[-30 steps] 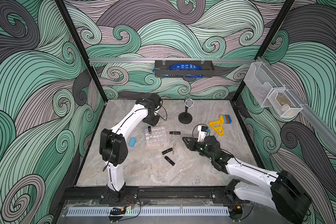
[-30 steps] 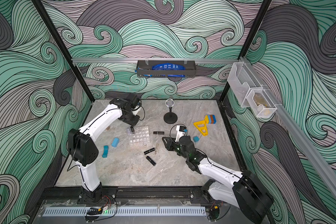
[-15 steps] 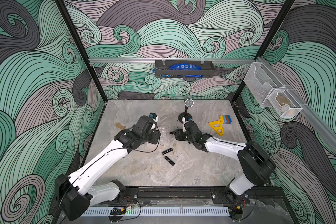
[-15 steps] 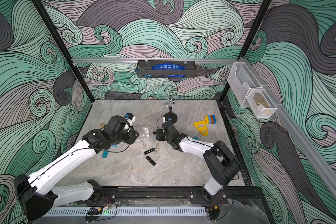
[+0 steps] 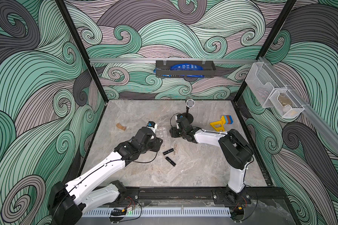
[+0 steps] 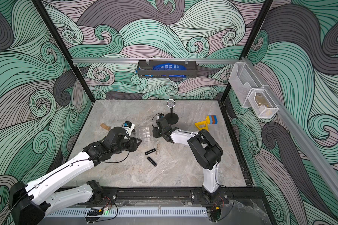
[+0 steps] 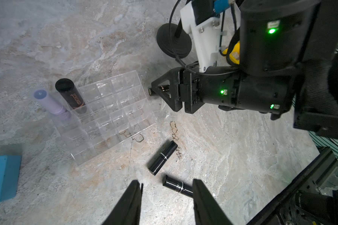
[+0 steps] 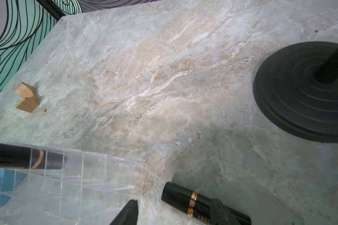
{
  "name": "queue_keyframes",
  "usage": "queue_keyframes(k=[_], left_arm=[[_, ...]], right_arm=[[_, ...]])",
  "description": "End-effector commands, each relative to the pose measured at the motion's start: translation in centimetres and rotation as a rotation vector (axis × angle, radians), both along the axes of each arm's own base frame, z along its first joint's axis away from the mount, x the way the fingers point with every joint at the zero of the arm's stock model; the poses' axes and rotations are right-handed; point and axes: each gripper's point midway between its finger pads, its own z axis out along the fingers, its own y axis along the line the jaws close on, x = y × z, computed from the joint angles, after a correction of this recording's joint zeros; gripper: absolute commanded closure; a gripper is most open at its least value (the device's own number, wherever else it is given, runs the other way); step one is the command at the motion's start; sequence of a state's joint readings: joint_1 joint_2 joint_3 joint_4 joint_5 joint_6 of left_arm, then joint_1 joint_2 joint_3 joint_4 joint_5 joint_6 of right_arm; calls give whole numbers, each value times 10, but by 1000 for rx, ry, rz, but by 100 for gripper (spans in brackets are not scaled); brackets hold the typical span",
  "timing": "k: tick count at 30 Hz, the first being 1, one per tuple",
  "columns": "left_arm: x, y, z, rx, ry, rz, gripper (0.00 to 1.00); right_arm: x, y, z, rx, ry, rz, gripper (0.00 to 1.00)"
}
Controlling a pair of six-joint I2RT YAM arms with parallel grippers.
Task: Arrange the lipsticks in the organizer
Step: Pick up the lipstick at the center of the board.
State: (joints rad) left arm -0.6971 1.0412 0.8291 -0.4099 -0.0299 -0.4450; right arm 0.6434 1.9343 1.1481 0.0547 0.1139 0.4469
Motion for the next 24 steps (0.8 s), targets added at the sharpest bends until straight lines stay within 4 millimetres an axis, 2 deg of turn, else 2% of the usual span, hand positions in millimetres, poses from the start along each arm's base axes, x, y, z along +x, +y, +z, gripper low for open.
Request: queue_keyframes(k=[1, 9, 16, 19, 24], left_arm=[[1, -3, 5, -18, -20, -5, 55], [1, -7, 2, -17, -11, -26, 55], [2, -10, 1, -20, -6, -31, 56], [3, -11, 0, -20, -3, -33, 56], [1, -12, 0, -18, 13, -41, 56]], right_arm=[[1, 0, -7, -37, 16, 35, 35], [-3, -5, -25, -84, 53, 63, 35], [-12, -13, -31, -142, 68, 54, 36], [-12, -15, -33, -183, 50, 37, 39], [-5, -19, -48, -246, 69, -24, 45]])
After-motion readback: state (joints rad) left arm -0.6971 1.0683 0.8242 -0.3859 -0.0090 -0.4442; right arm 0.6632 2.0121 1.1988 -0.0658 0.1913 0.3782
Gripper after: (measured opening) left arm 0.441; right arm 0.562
